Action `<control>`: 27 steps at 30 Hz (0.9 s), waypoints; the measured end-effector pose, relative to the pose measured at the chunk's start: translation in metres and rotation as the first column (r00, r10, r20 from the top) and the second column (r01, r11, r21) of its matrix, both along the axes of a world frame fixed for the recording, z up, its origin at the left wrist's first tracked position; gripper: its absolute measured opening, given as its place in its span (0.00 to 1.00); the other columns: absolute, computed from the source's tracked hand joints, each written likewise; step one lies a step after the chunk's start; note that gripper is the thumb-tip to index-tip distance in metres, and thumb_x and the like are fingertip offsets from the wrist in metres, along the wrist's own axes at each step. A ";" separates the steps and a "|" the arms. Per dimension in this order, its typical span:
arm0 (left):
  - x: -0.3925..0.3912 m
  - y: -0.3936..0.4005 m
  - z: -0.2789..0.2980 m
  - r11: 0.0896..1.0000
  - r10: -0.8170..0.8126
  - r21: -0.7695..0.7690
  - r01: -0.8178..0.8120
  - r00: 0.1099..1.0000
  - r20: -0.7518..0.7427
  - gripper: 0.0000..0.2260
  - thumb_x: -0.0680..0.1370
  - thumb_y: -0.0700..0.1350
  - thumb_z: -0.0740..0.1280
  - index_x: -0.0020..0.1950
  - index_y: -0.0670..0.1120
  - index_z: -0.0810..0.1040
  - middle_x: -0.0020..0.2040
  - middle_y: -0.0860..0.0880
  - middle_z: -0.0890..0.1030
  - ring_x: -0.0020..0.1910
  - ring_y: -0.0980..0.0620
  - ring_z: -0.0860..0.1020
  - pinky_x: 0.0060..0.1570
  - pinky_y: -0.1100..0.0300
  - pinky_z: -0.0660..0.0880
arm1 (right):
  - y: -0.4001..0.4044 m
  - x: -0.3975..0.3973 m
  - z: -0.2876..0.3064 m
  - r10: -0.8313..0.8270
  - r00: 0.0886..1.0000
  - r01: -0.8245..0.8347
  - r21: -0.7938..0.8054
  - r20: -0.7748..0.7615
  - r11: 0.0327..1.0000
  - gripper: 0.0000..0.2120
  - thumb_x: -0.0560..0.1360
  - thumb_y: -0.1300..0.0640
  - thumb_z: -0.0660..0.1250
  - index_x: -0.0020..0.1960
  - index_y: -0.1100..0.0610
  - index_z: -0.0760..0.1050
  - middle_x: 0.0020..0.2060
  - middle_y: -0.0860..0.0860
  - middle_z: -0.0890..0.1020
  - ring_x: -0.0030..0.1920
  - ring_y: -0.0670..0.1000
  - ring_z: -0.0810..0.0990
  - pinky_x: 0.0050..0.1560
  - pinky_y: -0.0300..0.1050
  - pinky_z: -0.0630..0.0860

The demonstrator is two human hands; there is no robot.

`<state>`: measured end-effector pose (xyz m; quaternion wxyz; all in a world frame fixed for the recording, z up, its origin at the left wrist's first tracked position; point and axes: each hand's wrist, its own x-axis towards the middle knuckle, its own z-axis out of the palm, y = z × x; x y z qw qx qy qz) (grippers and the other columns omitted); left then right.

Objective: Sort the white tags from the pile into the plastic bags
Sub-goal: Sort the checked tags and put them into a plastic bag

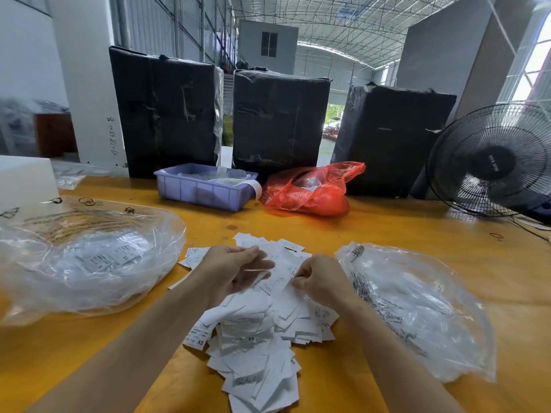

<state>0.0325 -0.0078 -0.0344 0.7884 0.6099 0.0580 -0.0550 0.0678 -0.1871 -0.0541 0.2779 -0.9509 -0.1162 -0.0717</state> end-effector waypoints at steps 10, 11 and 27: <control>-0.002 0.004 0.000 0.999 0.047 0.025 -0.048 0.998 0.039 0.06 0.69 0.38 0.72 0.44 0.37 0.81 0.37 0.41 0.85 0.31 0.51 0.83 0.28 0.66 0.77 | -0.003 -0.001 0.002 0.032 0.998 -0.033 -0.017 -0.061 0.999 0.11 0.75 0.63 0.66 0.57 0.56 0.79 0.56 0.55 0.79 0.44 0.50 0.77 0.49 0.47 0.78; -0.002 0.004 0.000 0.998 0.044 0.037 -0.045 0.998 0.044 0.08 0.68 0.38 0.73 0.44 0.37 0.81 0.37 0.42 0.85 0.31 0.52 0.83 0.28 0.67 0.76 | -0.004 -0.002 0.002 0.039 0.996 -0.041 -0.024 -0.084 0.999 0.13 0.76 0.63 0.66 0.59 0.55 0.78 0.57 0.55 0.79 0.44 0.50 0.77 0.49 0.47 0.78; 0.000 -0.003 0.006 0.968 0.167 -0.208 -0.141 0.979 0.114 0.07 0.73 0.32 0.68 0.49 0.37 0.74 0.34 0.45 0.84 0.31 0.52 0.83 0.32 0.66 0.78 | 0.032 -0.034 0.028 0.372 0.855 -0.020 0.694 -0.361 0.720 0.06 0.71 0.53 0.73 0.41 0.56 0.79 0.37 0.48 0.85 0.38 0.45 0.82 0.42 0.41 0.73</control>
